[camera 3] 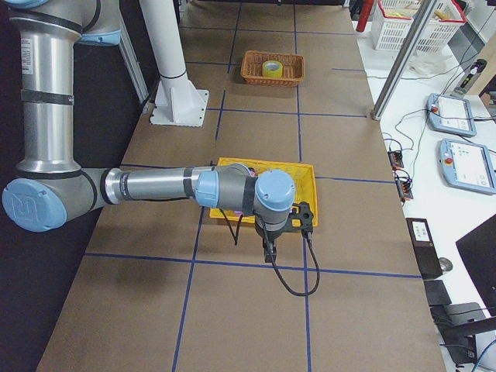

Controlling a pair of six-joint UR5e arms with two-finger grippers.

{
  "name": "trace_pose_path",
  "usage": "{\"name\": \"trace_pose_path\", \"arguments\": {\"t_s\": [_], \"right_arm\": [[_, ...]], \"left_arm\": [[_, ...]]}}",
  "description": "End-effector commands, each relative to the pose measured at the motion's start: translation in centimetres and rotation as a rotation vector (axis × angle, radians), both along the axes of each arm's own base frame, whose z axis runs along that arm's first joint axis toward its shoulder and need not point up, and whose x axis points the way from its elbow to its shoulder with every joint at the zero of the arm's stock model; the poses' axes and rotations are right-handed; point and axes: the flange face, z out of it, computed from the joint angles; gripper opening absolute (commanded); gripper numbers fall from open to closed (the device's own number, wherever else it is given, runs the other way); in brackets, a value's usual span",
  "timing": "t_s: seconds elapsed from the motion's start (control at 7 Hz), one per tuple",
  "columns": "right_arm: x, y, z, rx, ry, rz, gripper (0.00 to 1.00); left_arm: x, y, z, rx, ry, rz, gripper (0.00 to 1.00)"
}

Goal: Move tape to another basket

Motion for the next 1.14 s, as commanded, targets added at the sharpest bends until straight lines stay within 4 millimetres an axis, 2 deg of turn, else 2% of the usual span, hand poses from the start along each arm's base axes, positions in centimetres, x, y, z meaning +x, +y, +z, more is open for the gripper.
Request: {"name": "trace_pose_path", "arguments": {"t_s": [0.0,0.14,0.29,0.43,1.0], "right_arm": [[0.0,0.3,1.1,0.000,0.000,0.001,1.00],[0.0,0.2,2.2,0.014,0.001,0.000,1.00],[0.0,0.3,4.9,-0.016,-0.004,0.008,1.00],[0.0,0.2,6.0,0.002,0.001,0.014,1.00],[0.0,-0.5,5.3,-0.054,-0.008,0.076,1.00]], "left_arm": [[-3.0,1.0,2.0,0.009,0.007,-0.011,1.00],[-3.8,2.2,3.0,-0.009,0.008,-0.026,1.00],[-4.0,2.5,3.3,-0.030,0.006,-0.035,1.00],[-4.2,2.6,3.4,-0.034,0.006,-0.039,1.00],[-4.2,2.6,3.4,-0.034,0.006,-0.040,1.00]]}}
